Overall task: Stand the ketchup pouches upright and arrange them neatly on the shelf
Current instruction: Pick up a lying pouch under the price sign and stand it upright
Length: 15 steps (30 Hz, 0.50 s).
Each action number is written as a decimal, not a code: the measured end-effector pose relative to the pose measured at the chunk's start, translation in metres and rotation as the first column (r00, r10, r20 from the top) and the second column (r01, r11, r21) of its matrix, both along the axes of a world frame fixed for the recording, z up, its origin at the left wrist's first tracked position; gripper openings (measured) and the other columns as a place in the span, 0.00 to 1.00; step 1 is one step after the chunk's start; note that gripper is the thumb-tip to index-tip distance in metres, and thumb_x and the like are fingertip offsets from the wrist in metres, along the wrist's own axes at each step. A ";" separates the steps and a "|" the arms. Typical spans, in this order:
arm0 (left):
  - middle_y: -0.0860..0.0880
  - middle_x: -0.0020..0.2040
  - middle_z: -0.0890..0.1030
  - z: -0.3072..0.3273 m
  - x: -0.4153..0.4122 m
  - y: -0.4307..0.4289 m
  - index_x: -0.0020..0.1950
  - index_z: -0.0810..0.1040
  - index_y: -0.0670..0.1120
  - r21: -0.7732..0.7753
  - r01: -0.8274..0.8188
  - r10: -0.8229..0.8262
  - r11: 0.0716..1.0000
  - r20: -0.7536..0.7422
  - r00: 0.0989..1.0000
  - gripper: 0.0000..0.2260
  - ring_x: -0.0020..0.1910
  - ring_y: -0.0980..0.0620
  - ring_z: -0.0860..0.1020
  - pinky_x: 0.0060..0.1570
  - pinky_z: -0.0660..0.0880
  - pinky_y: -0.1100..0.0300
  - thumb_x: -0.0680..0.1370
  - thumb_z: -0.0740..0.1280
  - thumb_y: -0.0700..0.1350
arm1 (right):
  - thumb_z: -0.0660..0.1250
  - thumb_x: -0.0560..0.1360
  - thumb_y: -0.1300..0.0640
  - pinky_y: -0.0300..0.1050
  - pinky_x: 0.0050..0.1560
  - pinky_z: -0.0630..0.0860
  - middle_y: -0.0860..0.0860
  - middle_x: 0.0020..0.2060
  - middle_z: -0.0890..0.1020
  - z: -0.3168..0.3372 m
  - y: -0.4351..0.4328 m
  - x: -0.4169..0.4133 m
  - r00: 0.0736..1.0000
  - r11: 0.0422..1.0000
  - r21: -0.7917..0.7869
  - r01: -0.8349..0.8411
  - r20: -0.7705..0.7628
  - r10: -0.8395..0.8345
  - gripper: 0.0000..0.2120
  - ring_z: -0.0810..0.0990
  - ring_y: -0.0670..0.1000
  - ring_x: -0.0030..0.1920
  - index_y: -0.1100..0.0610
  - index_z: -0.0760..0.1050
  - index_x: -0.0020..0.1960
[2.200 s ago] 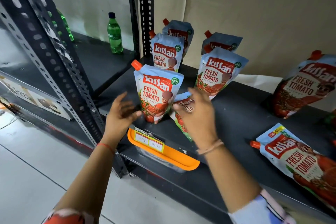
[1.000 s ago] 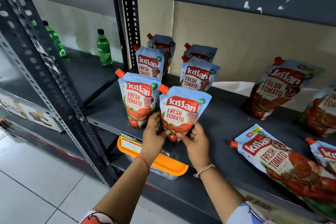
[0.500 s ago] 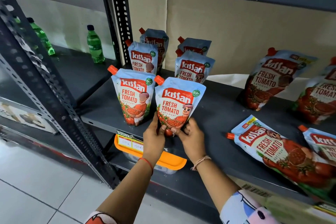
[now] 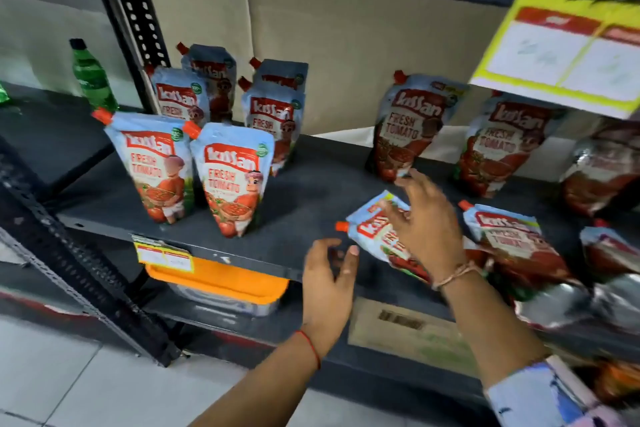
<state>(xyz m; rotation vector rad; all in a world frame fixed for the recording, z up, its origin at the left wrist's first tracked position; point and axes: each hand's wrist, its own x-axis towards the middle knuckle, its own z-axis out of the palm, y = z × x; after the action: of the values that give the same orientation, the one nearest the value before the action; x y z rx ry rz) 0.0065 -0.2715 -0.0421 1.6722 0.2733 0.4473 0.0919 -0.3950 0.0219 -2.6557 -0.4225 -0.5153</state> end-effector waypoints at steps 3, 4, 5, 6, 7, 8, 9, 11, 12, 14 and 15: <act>0.42 0.37 0.77 0.008 0.006 -0.046 0.48 0.68 0.44 -0.512 0.035 -0.245 0.858 -0.350 0.904 0.22 0.30 0.46 0.78 0.36 0.77 0.53 0.67 0.69 0.58 | 0.59 0.75 0.43 0.48 0.50 0.71 0.58 0.45 0.79 0.012 -0.054 0.034 0.873 0.990 -0.131 0.045 -0.477 -0.103 0.19 0.76 0.59 0.53 0.59 0.75 0.46; 0.39 0.41 0.78 0.010 0.007 -0.059 0.53 0.66 0.43 -0.589 0.052 -0.349 0.807 -0.404 0.846 0.23 0.33 0.43 0.79 0.35 0.79 0.54 0.69 0.68 0.57 | 0.58 0.75 0.42 0.47 0.45 0.69 0.55 0.36 0.77 0.009 -0.068 0.043 0.798 0.988 -0.156 0.021 -0.592 -0.110 0.20 0.76 0.58 0.48 0.57 0.73 0.37; 0.36 0.47 0.78 0.011 0.009 -0.070 0.57 0.64 0.43 -0.643 0.062 -0.416 0.764 -0.416 0.809 0.25 0.37 0.41 0.80 0.33 0.81 0.55 0.70 0.68 0.57 | 0.57 0.75 0.41 0.47 0.44 0.69 0.54 0.33 0.75 0.001 -0.081 0.053 0.734 0.989 -0.145 -0.009 -0.673 -0.092 0.21 0.76 0.58 0.46 0.56 0.70 0.33; 0.34 0.53 0.77 0.014 0.011 -0.076 0.60 0.63 0.43 -0.683 0.063 -0.450 0.728 -0.407 0.794 0.27 0.42 0.38 0.80 0.31 0.81 0.55 0.70 0.68 0.57 | 0.57 0.75 0.40 0.47 0.47 0.71 0.54 0.34 0.76 -0.006 -0.090 0.059 0.689 0.994 -0.108 -0.026 -0.723 -0.061 0.22 0.77 0.58 0.47 0.57 0.71 0.33; 0.33 0.56 0.76 0.014 0.014 -0.080 0.62 0.61 0.43 -0.701 0.058 -0.459 0.711 -0.400 0.793 0.29 0.46 0.37 0.80 0.31 0.81 0.55 0.70 0.68 0.57 | 0.58 0.74 0.40 0.49 0.53 0.73 0.56 0.39 0.79 -0.015 -0.096 0.064 0.644 0.999 -0.038 -0.029 -0.765 -0.010 0.22 0.79 0.59 0.50 0.58 0.74 0.38; 0.33 0.57 0.75 0.015 0.016 -0.088 0.63 0.61 0.43 -0.707 0.045 -0.452 0.706 -0.401 0.797 0.30 0.47 0.36 0.80 0.33 0.81 0.53 0.70 0.69 0.56 | 0.60 0.74 0.40 0.50 0.58 0.74 0.57 0.45 0.81 -0.021 -0.102 0.065 0.597 0.998 0.057 -0.006 -0.801 0.050 0.22 0.79 0.59 0.52 0.59 0.77 0.44; 0.34 0.57 0.75 0.017 0.018 -0.093 0.63 0.60 0.43 -0.711 0.028 -0.439 0.703 -0.403 0.803 0.30 0.48 0.35 0.79 0.36 0.81 0.50 0.70 0.69 0.54 | 0.61 0.74 0.42 0.50 0.59 0.75 0.58 0.49 0.81 -0.022 -0.104 0.061 0.539 0.986 0.160 0.050 -0.836 0.109 0.22 0.80 0.58 0.53 0.61 0.77 0.51; 0.38 0.57 0.75 0.021 0.018 -0.103 0.62 0.59 0.44 -0.729 -0.009 -0.409 0.684 -0.394 0.823 0.27 0.47 0.38 0.79 0.36 0.80 0.45 0.70 0.70 0.47 | 0.64 0.74 0.46 0.44 0.51 0.79 0.57 0.50 0.83 -0.021 -0.107 0.052 0.445 0.926 0.338 0.170 -0.864 0.234 0.22 0.83 0.52 0.46 0.64 0.75 0.57; 0.40 0.58 0.75 0.022 0.018 -0.105 0.62 0.60 0.45 -0.729 -0.010 -0.398 0.685 -0.385 0.833 0.27 0.46 0.40 0.79 0.32 0.80 0.44 0.70 0.71 0.45 | 0.64 0.74 0.48 0.38 0.43 0.80 0.56 0.46 0.85 -0.019 -0.106 0.047 0.423 0.896 0.398 0.197 -0.859 0.288 0.21 0.83 0.48 0.40 0.64 0.75 0.58; 0.42 0.58 0.76 0.023 0.016 -0.107 0.60 0.61 0.45 -0.708 0.012 -0.390 0.706 -0.375 0.841 0.26 0.45 0.44 0.79 0.27 0.80 0.46 0.69 0.72 0.42 | 0.65 0.74 0.51 0.32 0.29 0.76 0.52 0.35 0.85 -0.017 -0.107 0.039 0.407 0.846 0.489 0.212 -0.831 0.379 0.18 0.82 0.44 0.30 0.64 0.76 0.55; 0.42 0.59 0.76 0.024 0.014 -0.106 0.60 0.61 0.45 -0.696 0.032 -0.394 0.717 -0.367 0.843 0.25 0.45 0.44 0.79 0.25 0.80 0.48 0.69 0.71 0.42 | 0.65 0.74 0.51 0.31 0.28 0.76 0.49 0.31 0.85 -0.017 -0.109 0.034 0.419 0.827 0.524 0.203 -0.810 0.410 0.16 0.82 0.43 0.29 0.64 0.77 0.53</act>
<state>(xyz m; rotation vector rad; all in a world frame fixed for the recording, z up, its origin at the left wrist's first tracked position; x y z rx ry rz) 0.0209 -0.3774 -0.0185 1.0400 0.5341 -0.2771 0.1263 -0.5040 0.0049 -1.8767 -0.0520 0.7950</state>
